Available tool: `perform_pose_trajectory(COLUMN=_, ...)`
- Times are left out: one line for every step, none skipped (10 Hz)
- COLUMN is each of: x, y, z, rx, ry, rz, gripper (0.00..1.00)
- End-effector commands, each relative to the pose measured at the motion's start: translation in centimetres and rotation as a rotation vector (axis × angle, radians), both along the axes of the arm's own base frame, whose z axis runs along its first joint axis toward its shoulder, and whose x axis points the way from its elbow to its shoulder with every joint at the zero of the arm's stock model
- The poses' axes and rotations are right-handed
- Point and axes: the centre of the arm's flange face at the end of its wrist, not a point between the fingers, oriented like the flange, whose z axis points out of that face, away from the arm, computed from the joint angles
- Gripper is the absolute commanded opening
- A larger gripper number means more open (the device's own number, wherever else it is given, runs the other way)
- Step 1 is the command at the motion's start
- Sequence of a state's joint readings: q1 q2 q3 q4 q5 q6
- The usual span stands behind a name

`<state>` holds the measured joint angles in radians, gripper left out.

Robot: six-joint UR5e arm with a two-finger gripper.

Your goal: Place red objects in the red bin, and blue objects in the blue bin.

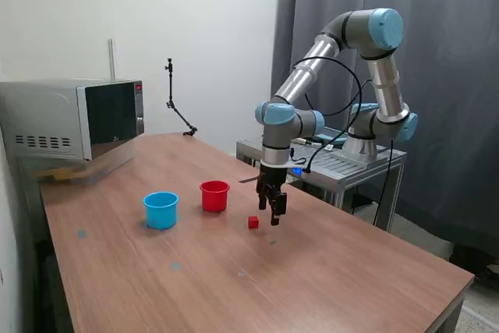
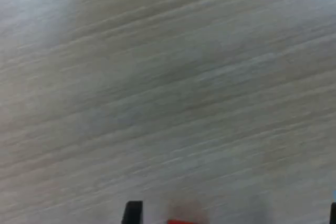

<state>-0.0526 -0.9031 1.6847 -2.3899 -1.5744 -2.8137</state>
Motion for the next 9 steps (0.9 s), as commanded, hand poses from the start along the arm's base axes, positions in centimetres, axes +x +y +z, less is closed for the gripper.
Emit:
perform_pose_trajectory(x=-0.1, y=0.8, z=-0.1, rx=0.008, ry=-0.001, rz=-0.014, gripper=1.0)
perform_pose_trajectory(x=-0.1, y=0.9, z=0.0, rx=0.009, ry=0.0, rz=-0.016, gripper=1.0)
perform_pose_trajectory(x=-0.1, y=1.0, z=-0.2, rx=0.009, ry=-0.003, rz=-0.011, gripper=1.0)
perform_pose_trajectory(x=-0.2, y=1.0, z=-0.1, rx=0.01, ry=-0.001, rz=-0.006, gripper=1.0)
perform_pose_trajectory(x=-0.2, y=1.1, z=-0.4, rx=0.009, ry=-0.006, rz=0.018, gripper=1.0)
perform_pose_trajectory(x=-0.2, y=1.4, z=-0.9, rx=0.009, ry=-0.014, rz=0.021, gripper=1.0)
perform_pose_trajectory(x=-0.2, y=1.4, z=-0.9, rx=0.01, ry=-0.015, rz=0.021, gripper=1.0)
perform_pose_trajectory(x=-0.2, y=1.5, z=-1.1, rx=0.01, ry=-0.019, rz=0.03, gripper=1.0)
perform_pose_trajectory(x=-0.3, y=1.6, z=-1.5, rx=0.01, ry=-0.025, rz=0.038, gripper=1.0)
